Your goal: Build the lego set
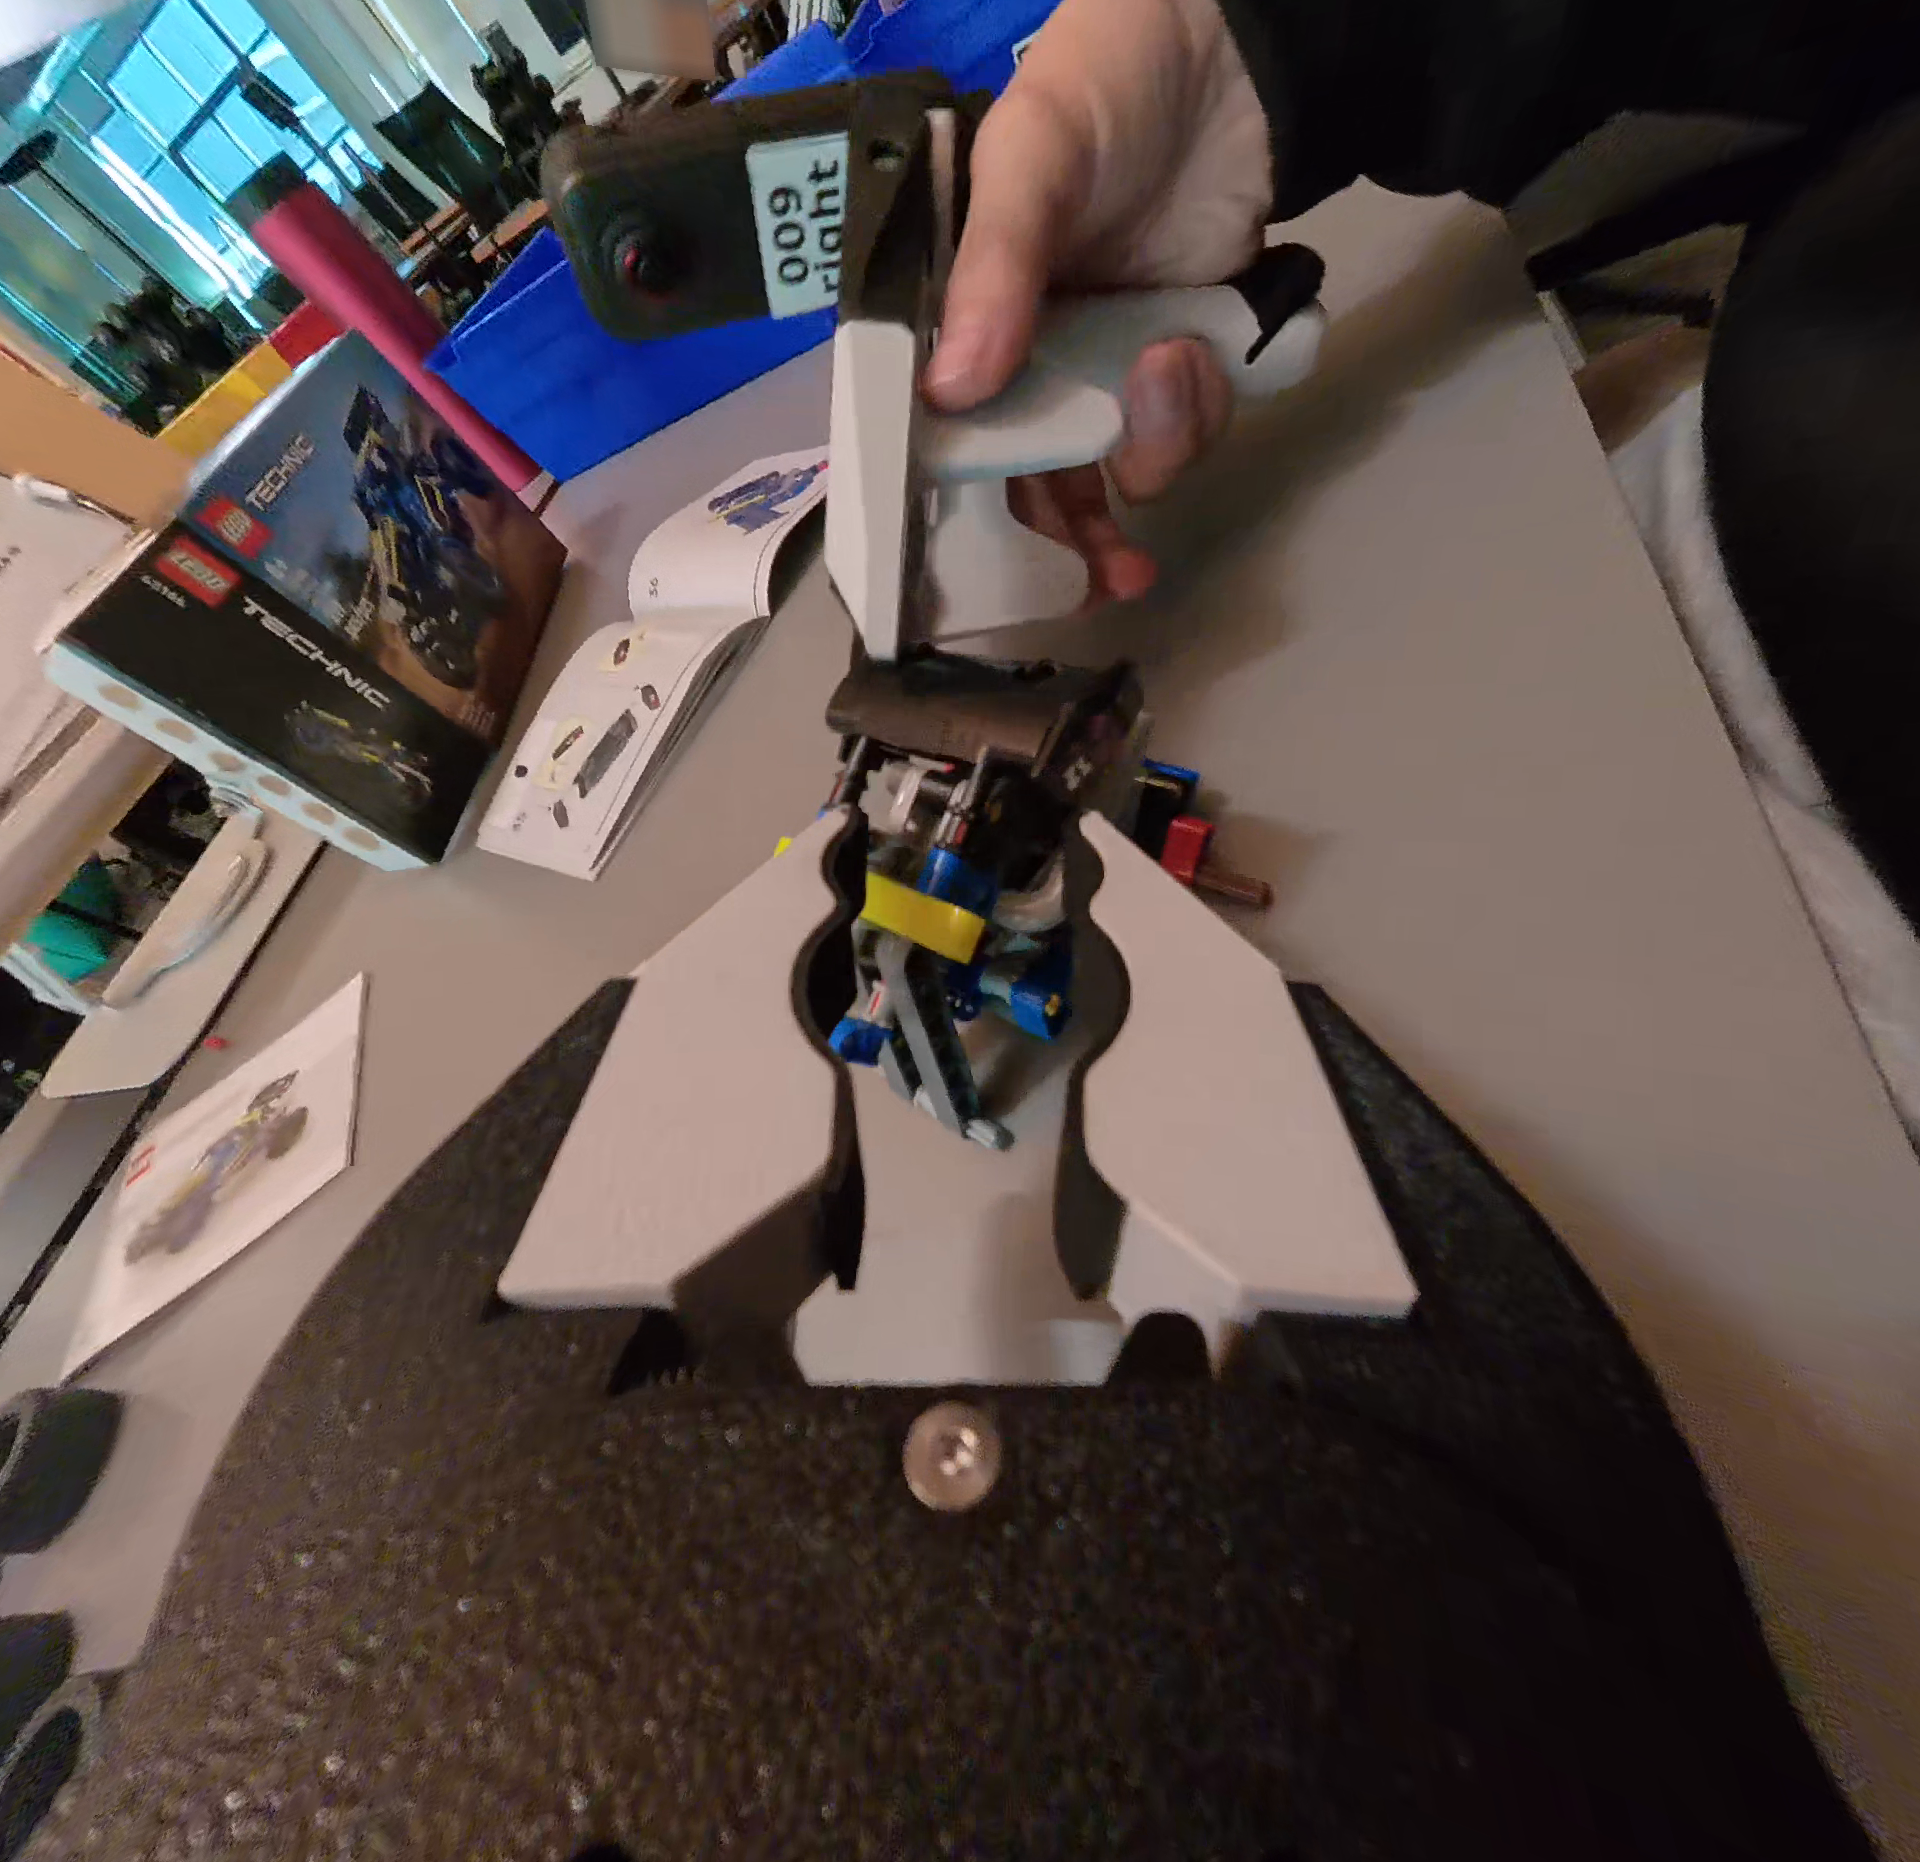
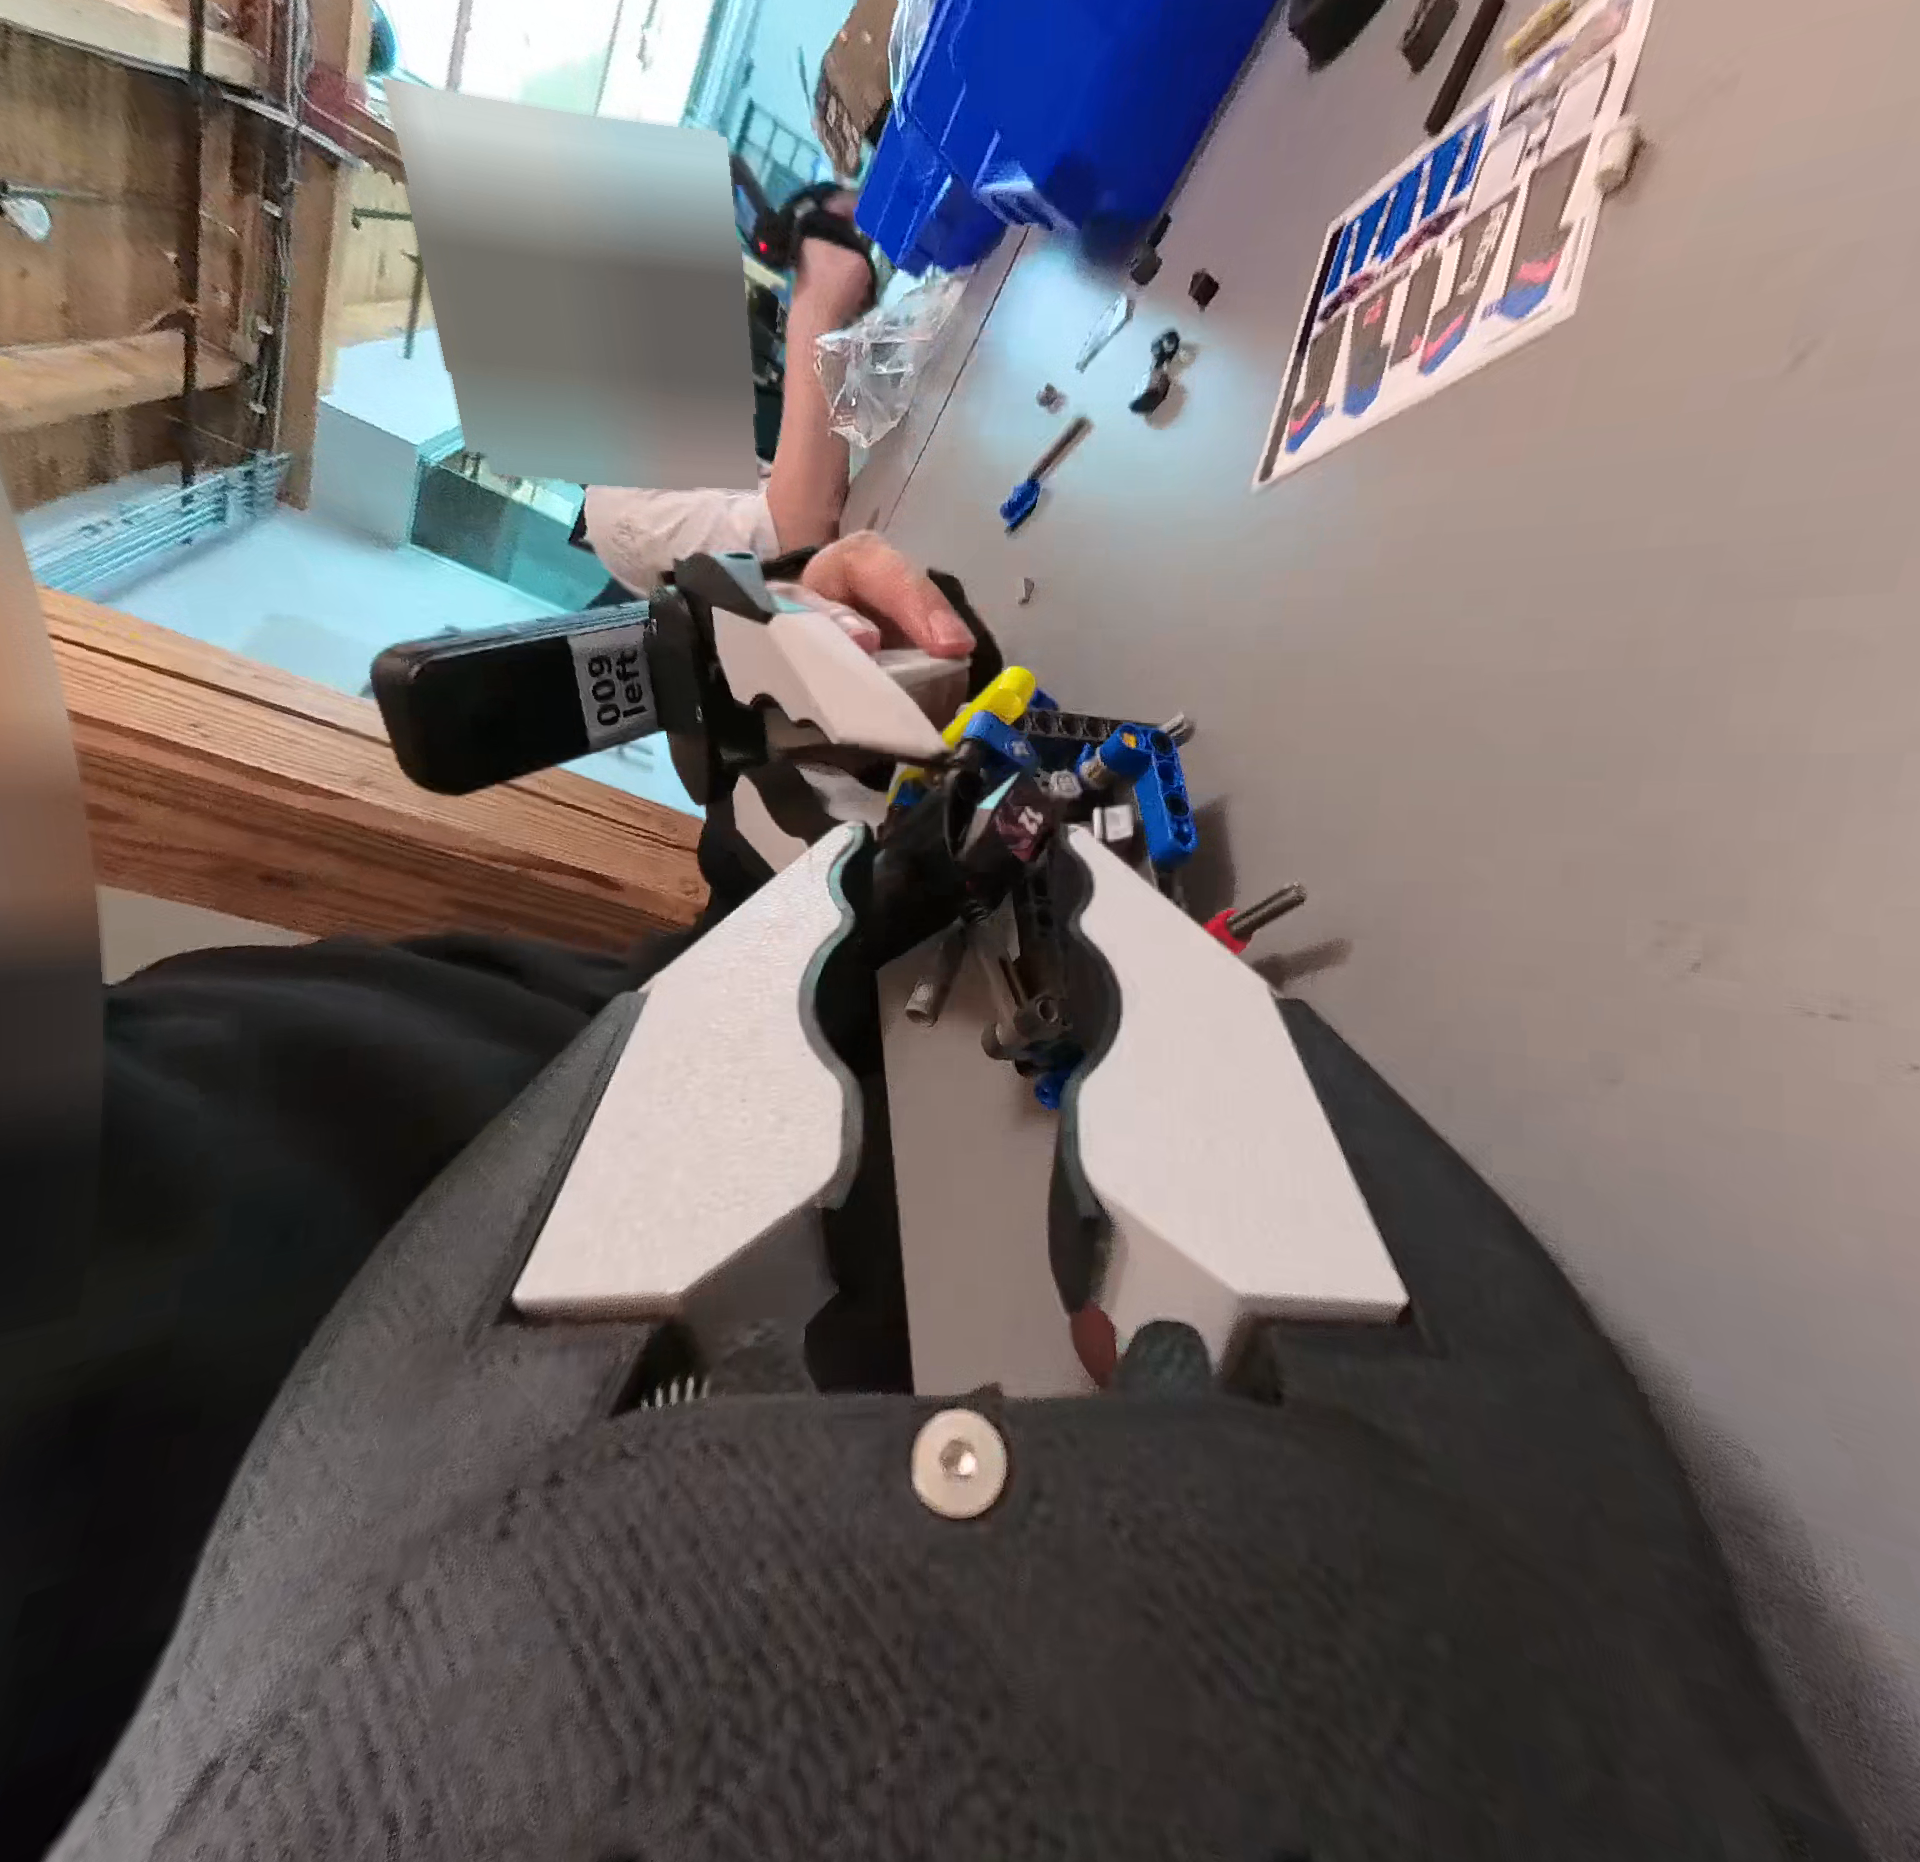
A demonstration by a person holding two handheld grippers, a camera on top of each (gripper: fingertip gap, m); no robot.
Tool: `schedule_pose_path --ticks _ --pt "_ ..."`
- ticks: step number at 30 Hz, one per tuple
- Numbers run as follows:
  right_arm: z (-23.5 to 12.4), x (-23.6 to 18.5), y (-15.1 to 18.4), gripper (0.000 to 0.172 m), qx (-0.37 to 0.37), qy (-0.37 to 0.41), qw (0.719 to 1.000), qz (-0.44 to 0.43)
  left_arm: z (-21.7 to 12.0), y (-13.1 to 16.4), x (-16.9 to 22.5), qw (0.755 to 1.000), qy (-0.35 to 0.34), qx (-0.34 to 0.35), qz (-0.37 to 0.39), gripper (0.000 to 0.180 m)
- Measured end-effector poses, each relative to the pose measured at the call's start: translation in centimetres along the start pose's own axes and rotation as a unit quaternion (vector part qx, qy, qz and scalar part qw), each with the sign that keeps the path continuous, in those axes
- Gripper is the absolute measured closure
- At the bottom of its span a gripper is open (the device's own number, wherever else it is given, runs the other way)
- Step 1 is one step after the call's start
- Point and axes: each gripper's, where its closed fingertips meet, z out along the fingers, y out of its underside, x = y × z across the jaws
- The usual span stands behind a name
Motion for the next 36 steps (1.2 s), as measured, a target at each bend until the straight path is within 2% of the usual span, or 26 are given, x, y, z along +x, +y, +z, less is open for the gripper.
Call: schedule_pose_path --ticks 2,6,7,10,20,26,30,33,34,35,36 --pt "0.3 0.1 0.5 0.147 -0.027 -0.011 0.999 0.019 0.0 0.0 0.1 1.000 0.002 0.001 0.005 0.146" --pt "0.4 -0.3 0.4 0.143 -0.036 -0.049 0.997 0.052 -0.1 -0.1 0.3 1.000 0.005 0.013 0.013 0.148" --pt "0.4 -0.3 0.2 0.146 -0.031 -0.054 0.996 0.057 -0.1 -0.3 0.1 1.000 -0.002 0.017 0.013 0.158" --pt "0.7 -0.4 0.4 0.150 -0.031 -0.063 0.995 0.066 -0.3 -0.4 0.2 1.000 0.001 0.022 0.017 0.160" --pt "1.0 -0.4 -0.3 0.153 -0.007 -0.067 0.995 0.067 -0.3 -0.3 0.0 0.999 -0.013 0.015 0.034 0.160" --pt "0.9 -1.2 -0.5 0.159 0.010 -0.085 0.996 0.014 -0.2 -0.4 0.0 0.999 0.000 0.031 -0.008 0.159" --pt "0.7 -0.7 -0.6 0.159 0.012 -0.088 0.996 0.025 -0.1 -0.4 0.0 1.000 -0.003 0.027 -0.009 0.159" --pt "0.4 -0.1 -0.6 0.139 0.009 -0.042 0.999 -0.003 -0.1 -0.4 -0.1 1.000 -0.004 0.025 -0.013 0.159" --pt "0.1 0.0 -0.4 0.138 -0.001 -0.021 0.999 -0.033 -0.1 -0.4 -0.1 1.000 -0.005 0.023 -0.017 0.159" --pt "-0.2 0.1 -0.2 0.131 -0.009 0.009 0.996 -0.084 0.0 -0.4 -0.2 1.000 -0.006 0.021 -0.022 0.159" --pt "-0.6 0.2 -0.1 0.110 -0.016 0.047 0.988 -0.144 0.1 -0.5 -0.1 0.999 -0.004 0.020 -0.028 0.159"
